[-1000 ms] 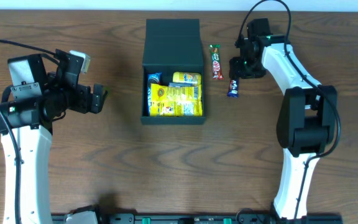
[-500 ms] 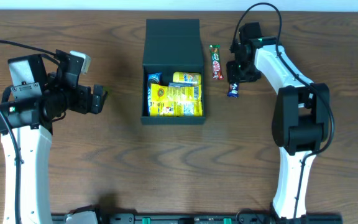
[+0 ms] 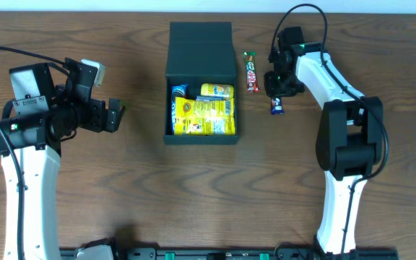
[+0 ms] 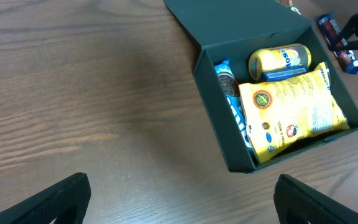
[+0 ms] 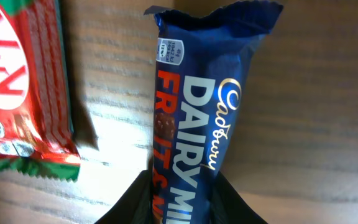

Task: Pack container
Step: 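Carry the Dairy Milk bar into the box and release it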

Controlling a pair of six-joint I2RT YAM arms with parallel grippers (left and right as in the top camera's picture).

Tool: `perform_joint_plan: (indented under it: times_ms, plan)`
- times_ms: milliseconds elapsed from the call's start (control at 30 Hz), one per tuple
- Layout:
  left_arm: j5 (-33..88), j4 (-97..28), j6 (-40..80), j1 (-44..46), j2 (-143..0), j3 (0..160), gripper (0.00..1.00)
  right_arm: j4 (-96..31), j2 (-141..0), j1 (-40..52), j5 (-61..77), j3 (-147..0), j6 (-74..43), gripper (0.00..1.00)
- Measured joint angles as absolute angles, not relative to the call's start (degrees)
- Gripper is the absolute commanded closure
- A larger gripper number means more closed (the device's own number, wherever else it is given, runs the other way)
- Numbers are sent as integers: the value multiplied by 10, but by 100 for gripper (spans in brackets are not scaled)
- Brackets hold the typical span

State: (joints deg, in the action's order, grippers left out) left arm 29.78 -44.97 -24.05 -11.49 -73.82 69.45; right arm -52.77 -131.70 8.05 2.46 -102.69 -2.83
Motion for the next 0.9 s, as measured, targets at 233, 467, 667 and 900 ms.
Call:
perform_joint_plan:
  times_ms: [233,467,667,900]
  plan:
    - [298,-450,-241,-115,-738,695,5,-636,-1327,81,18,-1114,-28,87]
    - [298,-451,-241,-115,-738,695,5,-743,-1327,105,20,-1286,-28,87]
    - [298,-450,-241,-115,-738,695,5,-757,-1327,182,63,-1341,-44,88]
    - [298,-450,-241,-115,-738,695,5,-719,-1327,293,96,-1323,-116,89]
